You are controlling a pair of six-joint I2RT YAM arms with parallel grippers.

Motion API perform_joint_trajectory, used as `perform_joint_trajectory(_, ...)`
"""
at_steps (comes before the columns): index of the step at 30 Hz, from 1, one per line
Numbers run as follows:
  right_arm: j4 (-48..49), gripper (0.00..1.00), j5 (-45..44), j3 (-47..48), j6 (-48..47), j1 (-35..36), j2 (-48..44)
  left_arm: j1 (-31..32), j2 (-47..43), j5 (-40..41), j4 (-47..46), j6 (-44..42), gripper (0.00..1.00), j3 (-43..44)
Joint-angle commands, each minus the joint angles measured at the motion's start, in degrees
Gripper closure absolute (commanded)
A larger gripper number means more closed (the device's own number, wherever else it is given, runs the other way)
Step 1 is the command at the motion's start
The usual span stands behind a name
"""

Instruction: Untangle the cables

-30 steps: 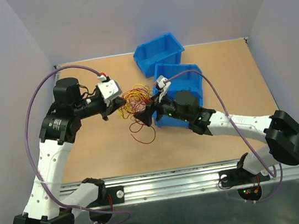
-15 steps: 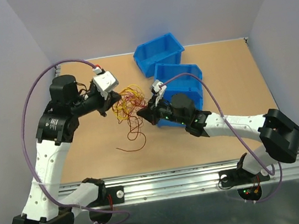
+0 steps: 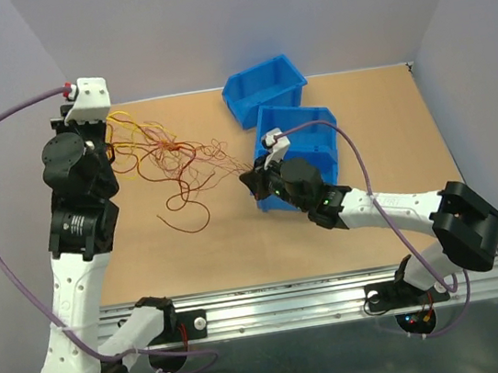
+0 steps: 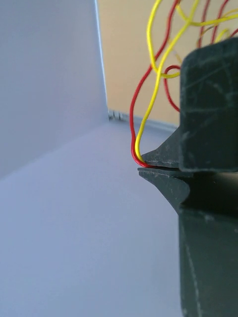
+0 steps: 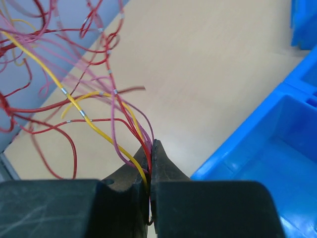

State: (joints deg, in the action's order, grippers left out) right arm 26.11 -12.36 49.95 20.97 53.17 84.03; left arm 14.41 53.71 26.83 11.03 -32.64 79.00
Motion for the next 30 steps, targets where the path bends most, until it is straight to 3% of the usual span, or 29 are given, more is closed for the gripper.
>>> perform_joint_trajectory(1, -4.66, 0.99, -10.83, 1.81, 2.58, 0.01, -2.46, -5.96, 2.27, 12.73, -14.28, -5.59, 1.0, -0.26)
perform_joint_trajectory(4, -4.92, 1.0, -13.47, 0.67, 2.41, -0.08, -4.92, -11.77, 3.59, 7.91, -13.05, -4.1, 1.0, 0.1)
perform_joint_trajectory(12, -7.91, 0.99, -21.12, -0.38, 3.72, 0.01, -9.41, -16.96, 5.96, 12.99, -19.38, -6.91, 1.0, -2.89)
perform_joint_trajectory(18, -5.1, 1.0, -3.76, 1.71, -0.32, 0.27, -6.26, -17.58, 4.91, 2.19, -10.79, -1.73, 1.0, -0.79)
perform_joint_trajectory(20, -6.06, 0.99, -0.14, 4.69, -2.24, 0.97, -2.84, -17.67, 4.91, -5.27, -4.82, 0.37, 1.0, 0.18)
perform_joint_trajectory(22, -8.26, 0.99, -0.47, 6.55, -3.74, 2.02, -1.07, -17.58, 5.26, -6.79, -4.0, 1.35, 1.0, 0.63)
perform_joint_trajectory(24, -9.58, 1.0, -1.08, 8.31, -5.67, 3.78, 1.12, -17.84, 6.13, -2.77, -7.66, -0.21, 1.0, -0.59)
perform_joint_trajectory(27, -11.25, 0.99, -2.41, 10.16, -8.3, 5.63, 3.42, -18.72, 7.28, 15.89, -19.42, -7.76, 1.0, -3.84)
perform_joint_trajectory(30, -13.01, 0.92, -2.66, 11.65, -9.37, 6.42, 4.91, -20.38, 5.71, 15.98, -25.1, -9.99, 1.0, -5.88)
